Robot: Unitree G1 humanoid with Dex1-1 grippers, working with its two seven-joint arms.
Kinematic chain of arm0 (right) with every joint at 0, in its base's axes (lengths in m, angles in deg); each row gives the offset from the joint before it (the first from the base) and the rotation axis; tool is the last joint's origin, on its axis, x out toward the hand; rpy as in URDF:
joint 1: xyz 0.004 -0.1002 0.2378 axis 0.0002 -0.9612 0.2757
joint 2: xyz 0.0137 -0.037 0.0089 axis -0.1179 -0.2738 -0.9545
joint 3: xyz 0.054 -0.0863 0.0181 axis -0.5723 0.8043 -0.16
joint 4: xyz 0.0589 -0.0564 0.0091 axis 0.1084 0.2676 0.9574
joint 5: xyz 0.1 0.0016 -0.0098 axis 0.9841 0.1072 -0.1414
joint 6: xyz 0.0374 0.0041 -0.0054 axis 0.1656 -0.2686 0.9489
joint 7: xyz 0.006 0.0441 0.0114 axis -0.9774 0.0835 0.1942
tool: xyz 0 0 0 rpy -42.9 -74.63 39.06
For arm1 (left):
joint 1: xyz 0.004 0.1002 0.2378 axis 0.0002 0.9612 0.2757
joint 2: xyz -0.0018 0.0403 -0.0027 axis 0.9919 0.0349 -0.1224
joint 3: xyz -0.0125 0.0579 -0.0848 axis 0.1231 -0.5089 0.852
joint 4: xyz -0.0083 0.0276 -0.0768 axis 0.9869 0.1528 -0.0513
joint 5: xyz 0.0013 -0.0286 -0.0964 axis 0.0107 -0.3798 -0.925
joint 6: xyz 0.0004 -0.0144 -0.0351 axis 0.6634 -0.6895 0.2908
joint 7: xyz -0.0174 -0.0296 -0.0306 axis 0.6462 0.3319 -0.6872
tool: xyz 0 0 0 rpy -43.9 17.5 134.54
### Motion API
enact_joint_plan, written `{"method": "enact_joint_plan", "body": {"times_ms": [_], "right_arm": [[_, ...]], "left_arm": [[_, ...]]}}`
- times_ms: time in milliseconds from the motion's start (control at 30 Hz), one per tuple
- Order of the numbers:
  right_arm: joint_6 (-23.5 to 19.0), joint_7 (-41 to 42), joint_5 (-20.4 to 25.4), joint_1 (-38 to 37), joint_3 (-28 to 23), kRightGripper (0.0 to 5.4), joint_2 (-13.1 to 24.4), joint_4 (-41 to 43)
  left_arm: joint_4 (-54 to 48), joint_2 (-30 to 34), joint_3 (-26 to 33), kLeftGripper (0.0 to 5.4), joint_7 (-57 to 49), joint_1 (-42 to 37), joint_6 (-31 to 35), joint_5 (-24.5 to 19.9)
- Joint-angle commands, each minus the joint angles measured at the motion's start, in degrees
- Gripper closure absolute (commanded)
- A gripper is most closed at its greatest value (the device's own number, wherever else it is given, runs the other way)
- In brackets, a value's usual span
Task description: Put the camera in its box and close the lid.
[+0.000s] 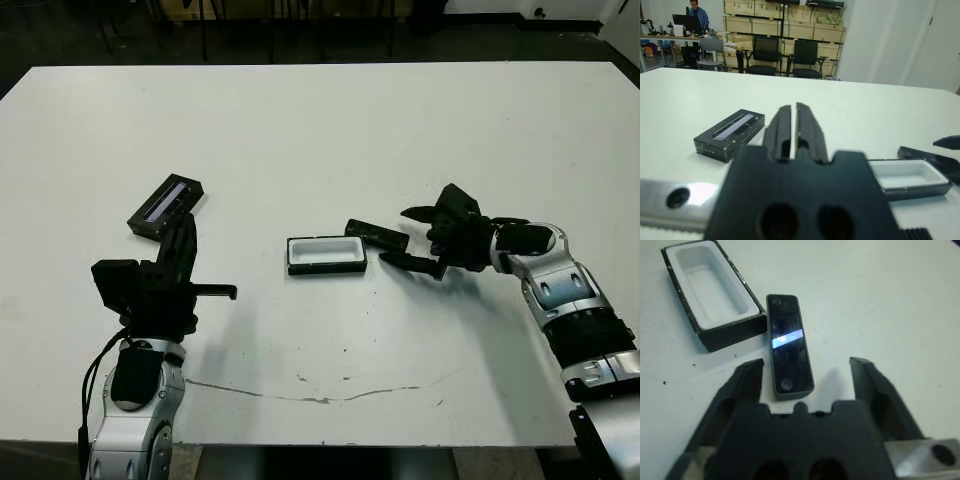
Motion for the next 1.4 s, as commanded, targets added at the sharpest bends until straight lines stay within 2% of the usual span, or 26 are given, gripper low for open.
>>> {"method": "enact_joint_plan", "body": {"times_ms": [33, 133, 233, 367, 500, 567, 667, 733, 867, 1033, 1133, 1300, 1400], "right_arm": [[-0.47, -0.07, -1.28, -2.11, 1.19, 2.31, -0.41, -1.79], [-0.34, 1.21, -0.32, -1.99, 0.91, 2.81, -0.64, -3.29], [1.71, 1.64, -1.09, -1.75, 1.51, 3.39, -0.04, -3.96], [-0.14, 3.88, -3.06, -0.23, 3.72, 4.09, 1.72, -3.18], [3.69, 7.54, -5.1, 1.69, 6.04, 4.65, 3.84, -4.03], [5.67, 8.66, -5.37, 2.17, 6.25, 4.73, 4.65, -4.38], [2.35, 10.43, -3.98, 2.64, 5.3, 4.74, 5.15, -4.42], [0.26, 11.17, -1.96, 2.74, 3.57, 4.74, 4.91, -5.45], [0.16, 7.49, 0.53, 1.76, -1.16, 4.78, 5.24, -4.19], [-3.28, 6.21, 5.01, 4.26, -7.24, 4.81, 5.31, -3.3], [-1.69, 8.65, 7.69, 6.41, -9.34, 4.81, 5.12, -3.41], [-9.81, 13.07, 10.14, 13.12, -8.72, 4.81, 4.56, -3.97], [-9.09, 15.07, 9.32, 15.47, -6.67, 4.81, 3.89, -1.73]], "left_arm": [[1.35, 0.35, 0.06, 5.4, -0.09, 0.36, -0.27, 0.7], [1.48, 0.4, 0.02, 5.4, -0.12, 0.31, -0.48, 0.84], [1.41, 0.38, 0.01, 5.4, -0.16, 0.29, -0.5, 0.77], [1.41, 0.51, 0.0, 5.4, -0.02, 0.21, -0.35, 0.68], [1.82, 0.59, 0.1, 5.4, 0.02, 0.14, -0.88, 0.75], [1.75, 0.49, 0.25, 5.4, -0.04, 0.11, -0.54, 0.41], [1.68, 0.54, 0.28, 5.4, -0.02, 0.05, -0.45, 0.39], [1.88, 0.73, 0.27, 5.4, 0.15, 0.1, -0.79, 0.55], [1.74, 0.79, 0.32, 5.4, 0.32, 0.28, -0.73, 0.32], [1.38, 1.02, 0.14, 5.4, 0.18, 0.51, -0.46, 0.88], [1.32, 0.83, -0.01, 5.4, 0.42, 0.58, -0.45, 0.35], [0.41, 0.76, -0.73, 5.4, -0.1, 0.53, 0.4, 1.16], [0.04, 0.7, -1.03, 5.4, -0.65, 0.4, 1.14, 1.82]]}}
